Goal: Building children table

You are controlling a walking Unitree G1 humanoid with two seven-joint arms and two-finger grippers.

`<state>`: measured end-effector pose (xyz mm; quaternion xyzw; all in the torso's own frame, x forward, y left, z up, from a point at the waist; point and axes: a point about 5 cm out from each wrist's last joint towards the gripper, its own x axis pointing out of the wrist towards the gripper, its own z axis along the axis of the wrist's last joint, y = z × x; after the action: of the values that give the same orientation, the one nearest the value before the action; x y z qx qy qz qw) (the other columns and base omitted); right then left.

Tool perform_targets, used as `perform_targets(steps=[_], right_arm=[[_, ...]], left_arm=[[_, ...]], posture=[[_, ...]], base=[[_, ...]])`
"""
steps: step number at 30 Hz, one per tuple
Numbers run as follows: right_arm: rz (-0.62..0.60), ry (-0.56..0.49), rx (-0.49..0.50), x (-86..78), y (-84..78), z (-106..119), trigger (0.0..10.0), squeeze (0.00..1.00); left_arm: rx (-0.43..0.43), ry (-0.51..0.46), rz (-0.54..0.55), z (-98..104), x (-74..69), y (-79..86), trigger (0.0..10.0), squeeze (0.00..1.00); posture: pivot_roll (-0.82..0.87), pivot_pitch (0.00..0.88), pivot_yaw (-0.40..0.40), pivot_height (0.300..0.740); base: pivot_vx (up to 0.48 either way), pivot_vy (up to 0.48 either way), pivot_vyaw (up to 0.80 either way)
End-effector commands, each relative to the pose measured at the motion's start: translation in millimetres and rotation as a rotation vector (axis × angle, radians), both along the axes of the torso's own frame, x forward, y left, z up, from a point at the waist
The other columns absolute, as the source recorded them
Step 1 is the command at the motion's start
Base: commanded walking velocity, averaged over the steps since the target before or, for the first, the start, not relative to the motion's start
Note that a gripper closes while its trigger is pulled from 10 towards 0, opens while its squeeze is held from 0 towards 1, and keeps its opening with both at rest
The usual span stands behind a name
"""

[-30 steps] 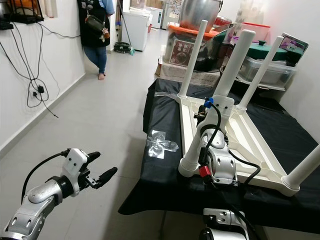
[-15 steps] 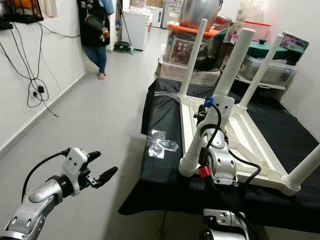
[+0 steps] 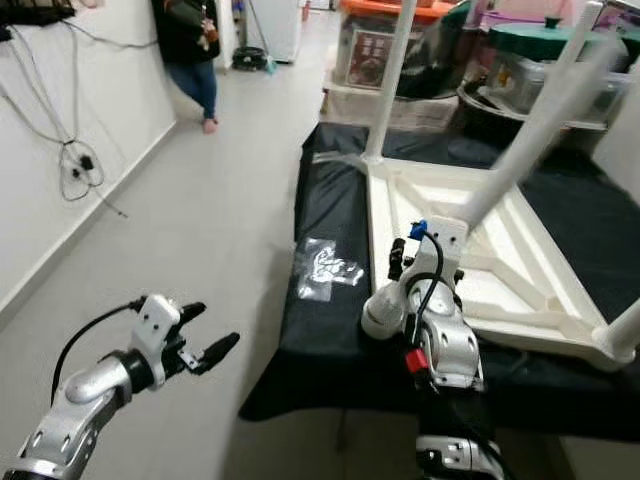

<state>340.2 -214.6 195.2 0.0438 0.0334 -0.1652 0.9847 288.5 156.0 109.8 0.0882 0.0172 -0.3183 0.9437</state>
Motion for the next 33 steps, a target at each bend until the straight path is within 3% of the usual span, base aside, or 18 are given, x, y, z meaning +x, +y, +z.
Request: perform_targets(steps=[1,2,3,4,12,13,14,15,17,18,19,23,24,25,28,33], right_arm=[[0.002,-0.041,-0.015,-1.7,-0.9,11,10.0,1.0],[0.002,-0.041,-0.015,-1.7,-0.9,11,10.0,1.0],[-0.004,-0.031,0.006,-2.7,-1.9,8,9.3,1.0],[-0.016,-0.002,0.061,-4.4,-4.0,-2,0.0,1.0],[-0.036,0.118,0.163,-7.8,-5.5,-33,0.0,1.0],[-0.034,0.125,0.159,-8.4,-4.8,-35,0.0,0.0],[-0.034,0.128,0.175,-8.0,-3.6,-35,0.0,0.0],[-0.034,0.128,0.175,-8.0,-3.6,-35,0.0,0.0],[-0.034,0.127,0.196,-5.8,-2.5,-33,0.0,0.0],[-0.034,0.127,0.196,-5.8,-2.5,-33,0.0,0.0],[-0.001,0.113,0.22,-1.4,1.3,-27,10.0,0.0],[0.072,0.029,0.211,1.4,10.7,-13,10.0,0.0],[0.091,-0.041,0.174,-0.6,13.5,-5,10.0,0.9],[0.119,-0.102,0.132,-2.5,17.4,3,10.0,1.0],[0.15,-0.17,0.065,-6.6,24.0,10,10.0,1.0],[0.192,-0.177,-0.047,-8.8,32.7,13,10.0,1.0]], left_arm=[[0.015,0.007,-0.016,-3,-1.0,-2.2,10.0,0.0],[0.015,0.007,-0.016,-3,-1.0,-2.2,10.0,0.0],[0.017,0.006,-0.016,-3,-0.7,-2.2,10.0,0.0],[0.022,0.003,-0.014,-3,0.0,-2.1,10.0,0.0],[0.039,-0.005,0.012,-3,1.3,1.8,10.0,0.0],[0.052,-0.008,0.019,-4,1.5,3.9,10.0,0.0],[0.054,-0.032,0.078,2,6.8,17.2,10.0,0.0],[0.054,-0.032,0.078,2,6.8,17.2,10.0,0.0],[0.057,-0.075,0.217,15,18.8,47.8,10.0,0.0],[0.057,-0.075,0.217,15,18.8,47.8,10.0,0.0],[0.048,-0.11,0.295,26,24.8,65.0,10.0,0.0],[0.041,-0.139,0.3,33,24.7,65.4,10.0,0.0],[0.036,-0.147,0.293,33,23.7,61.6,10.0,0.0],[0.025,-0.149,0.289,33,23.0,57.9,10.0,0.0],[-0.005,-0.137,0.289,30,21.4,50.0,10.0,0.0],[-0.034,-0.104,0.301,24,20.0,44.2,10.0,0.0]], posture=[[0.03,0.0,-0.09,0.74],[0.03,0.0,-0.09,0.74],[0.03,0.0,-0.09,0.74],[0.03,0.0,-0.093,0.74],[0.04,0.0,-0.102,0.74],[0.05,0.0,-0.104,0.74],[0.05,0.0,-0.106,0.74],[0.05,0.0,-0.106,0.74],[0.05,0.0,-0.108,0.74],[0.05,0.0,-0.108,0.74],[0.05,0.0,-0.103,0.74],[0.05,0.0,-0.099,0.74],[0.06,0.0,-0.098,0.74],[0.06,0.0,-0.098,0.74],[0.05,0.0,-0.097,0.74],[0.06,0.0,-0.092,0.74]], base=[[0.0,0.0,0.0],[0.0,0.0,0.0],[0.0,0.0,0.0],[0.0,0.0,0.0],[0.0,0.0,0.0],[0.0,0.0,0.0],[0.0,0.0,0.0],[0.0,0.0,0.0],[0.0,0.0,0.0],[0.0,0.0,0.0],[0.0,0.0,0.0],[0.0,0.0,0.0],[0.0,0.0,0.0],[0.0,0.0,0.0],[0.0,0.0,0.0],[0.0,0.0,0.0]])
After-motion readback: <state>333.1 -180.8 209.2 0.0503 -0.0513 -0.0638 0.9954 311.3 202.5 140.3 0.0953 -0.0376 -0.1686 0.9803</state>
